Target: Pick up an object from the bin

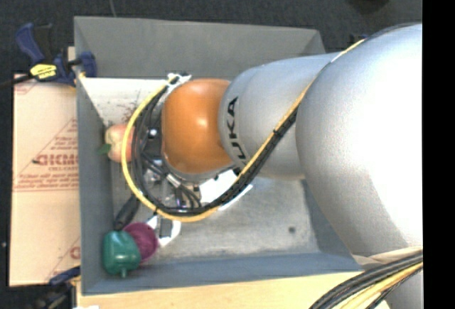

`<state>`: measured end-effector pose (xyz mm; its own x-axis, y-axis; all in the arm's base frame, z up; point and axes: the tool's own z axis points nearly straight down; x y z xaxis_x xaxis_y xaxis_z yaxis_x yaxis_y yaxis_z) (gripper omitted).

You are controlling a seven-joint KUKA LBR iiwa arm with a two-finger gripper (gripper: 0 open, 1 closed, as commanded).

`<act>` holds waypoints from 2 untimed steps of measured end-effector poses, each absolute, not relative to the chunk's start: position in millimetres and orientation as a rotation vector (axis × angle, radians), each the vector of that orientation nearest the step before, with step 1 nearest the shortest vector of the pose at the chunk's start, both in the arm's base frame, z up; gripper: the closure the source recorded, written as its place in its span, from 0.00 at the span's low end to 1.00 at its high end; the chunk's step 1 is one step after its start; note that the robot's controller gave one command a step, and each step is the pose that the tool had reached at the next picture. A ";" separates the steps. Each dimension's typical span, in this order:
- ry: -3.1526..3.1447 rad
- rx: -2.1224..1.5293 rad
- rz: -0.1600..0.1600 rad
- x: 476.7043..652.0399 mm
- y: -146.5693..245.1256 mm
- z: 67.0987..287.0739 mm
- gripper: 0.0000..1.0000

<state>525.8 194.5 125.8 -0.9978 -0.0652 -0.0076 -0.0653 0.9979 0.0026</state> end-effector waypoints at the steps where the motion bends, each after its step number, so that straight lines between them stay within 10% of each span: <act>1: 3.143 -0.119 -0.001 487.7 209.1 70.8 0.00; 2: 3.109 -0.299 0.005 476.3 196.9 89.0 0.00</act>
Offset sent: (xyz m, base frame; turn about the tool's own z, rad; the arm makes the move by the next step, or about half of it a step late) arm -0.0508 0.0034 -0.0377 -0.1283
